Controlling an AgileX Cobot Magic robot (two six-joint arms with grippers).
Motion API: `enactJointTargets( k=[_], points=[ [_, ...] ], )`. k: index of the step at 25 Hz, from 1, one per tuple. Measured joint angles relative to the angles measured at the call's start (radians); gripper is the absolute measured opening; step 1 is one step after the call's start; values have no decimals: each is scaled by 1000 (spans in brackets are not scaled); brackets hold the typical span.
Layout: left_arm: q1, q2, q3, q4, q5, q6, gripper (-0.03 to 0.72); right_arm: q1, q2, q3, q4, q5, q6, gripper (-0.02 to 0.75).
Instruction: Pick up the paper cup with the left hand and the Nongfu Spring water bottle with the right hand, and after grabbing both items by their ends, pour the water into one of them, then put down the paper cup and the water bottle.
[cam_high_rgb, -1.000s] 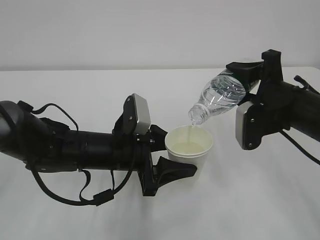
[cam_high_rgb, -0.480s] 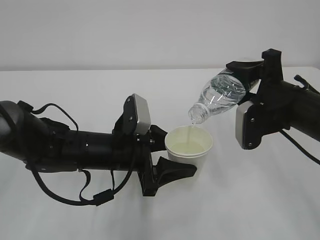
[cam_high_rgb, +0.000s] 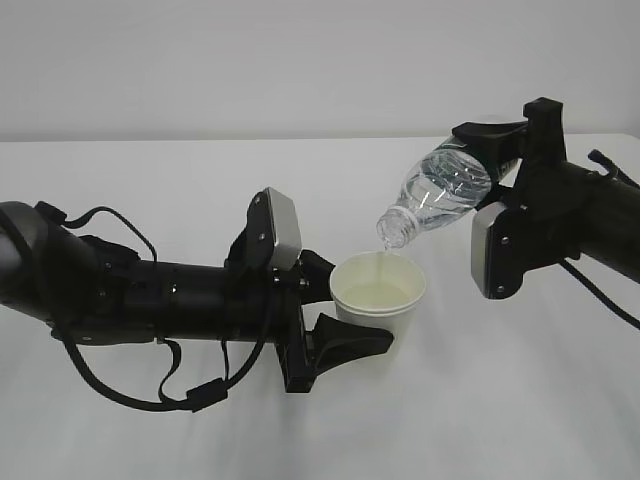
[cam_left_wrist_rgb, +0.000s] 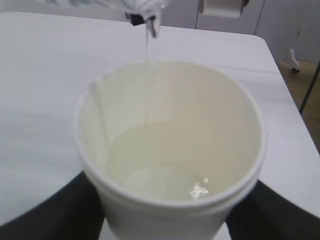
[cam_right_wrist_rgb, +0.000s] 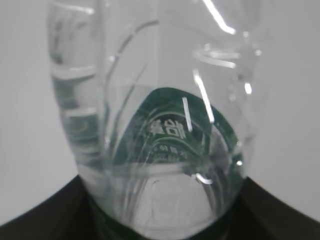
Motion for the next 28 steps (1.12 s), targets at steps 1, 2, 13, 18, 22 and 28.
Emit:
enactJointTargets(
  k=[1,2,13,18,22,28],
  points=[
    [0,0,0,0,0,0,486,0,0,0,0,0,0,448],
    [0,0,0,0,0,0,486,0,0,0,0,0,-1,448],
    [0,0,0,0,-2,0,486,0,0,0,0,-2,-11,448],
    [0,0,0,0,-25,0,486,0,0,0,0,-2,-12,448],
    [0,0,0,0,-26,0,486,0,0,0,0,-4,-13,448],
    [0,0,0,0,-26,0,486,0,0,0,0,-4,-14,448]
  ],
)
